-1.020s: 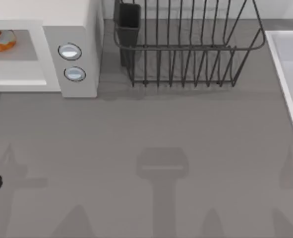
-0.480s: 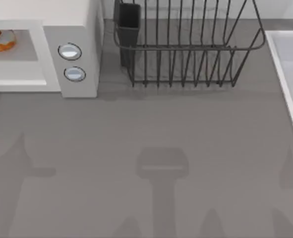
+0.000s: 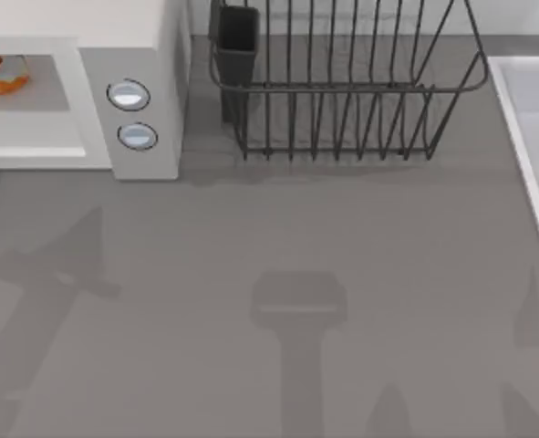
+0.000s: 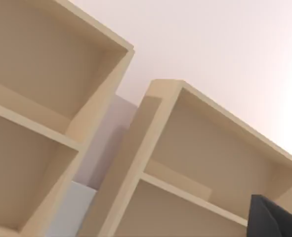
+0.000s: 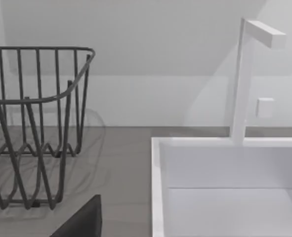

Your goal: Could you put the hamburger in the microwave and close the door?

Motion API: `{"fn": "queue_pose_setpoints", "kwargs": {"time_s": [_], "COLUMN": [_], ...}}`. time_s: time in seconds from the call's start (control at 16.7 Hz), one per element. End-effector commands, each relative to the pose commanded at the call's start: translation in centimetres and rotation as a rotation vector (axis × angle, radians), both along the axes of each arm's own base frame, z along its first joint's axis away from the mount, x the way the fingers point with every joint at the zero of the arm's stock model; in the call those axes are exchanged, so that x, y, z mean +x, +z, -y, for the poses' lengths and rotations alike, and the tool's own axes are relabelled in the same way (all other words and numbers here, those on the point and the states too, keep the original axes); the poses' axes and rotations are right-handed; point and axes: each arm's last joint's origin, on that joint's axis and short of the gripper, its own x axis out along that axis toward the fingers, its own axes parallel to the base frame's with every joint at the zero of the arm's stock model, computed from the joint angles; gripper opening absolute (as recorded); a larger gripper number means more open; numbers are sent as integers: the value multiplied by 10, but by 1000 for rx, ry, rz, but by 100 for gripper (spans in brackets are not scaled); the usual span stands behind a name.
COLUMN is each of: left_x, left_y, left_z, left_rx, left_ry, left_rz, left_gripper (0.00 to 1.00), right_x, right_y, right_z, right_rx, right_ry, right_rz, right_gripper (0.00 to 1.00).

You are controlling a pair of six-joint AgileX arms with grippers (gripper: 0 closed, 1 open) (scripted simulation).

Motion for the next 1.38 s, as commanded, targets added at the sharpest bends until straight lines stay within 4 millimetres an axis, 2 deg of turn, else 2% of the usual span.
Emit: {"fn": "queue_pose_setpoints", "kwargs": {"time_s": [0.18,0.3,0.48,0.6,0.72,0.84,0.96,1.08,1.14,1.26,1.38], "left_x": [-39,-66,-97,-105,-99,-78,-44,-2,20,62,97], "left_y": [91,146,210,236,247,242,220,185,163,111,54], "left_z": [-15,-38,-92,-138,-187,-232,-266,-285,-289,-282,-259], "left_rx": [-264,-460,-775,-996,-1222,-1449,-1676,-1902,1901,1672,1462], "left_ry": [-276,-496,-877,-1159,-1456,-1763,-2073,-2379,2385,2101,1826], "left_rz": [93,139,174,173,153,116,68,15,10,37,37], "left_gripper": [0,0,0,0,0,0,0,0,0,0,0], "right_x": [0,0,0,0,0,0,0,0,0,0,0], "right_y": [0,0,0,0,0,0,0,0,0,0,0], "right_z": [0,0,0,0,0,0,0,0,0,0,0], "right_rx": [0,0,0,0,0,0,0,0,0,0,0], "right_ry": [0,0,0,0,0,0,0,0,0,0,0], "right_rz": [0,0,0,0,0,0,0,0,0,0,0], "right_gripper": [100,100,100,100,100,100,100,100,100,100,100]}}
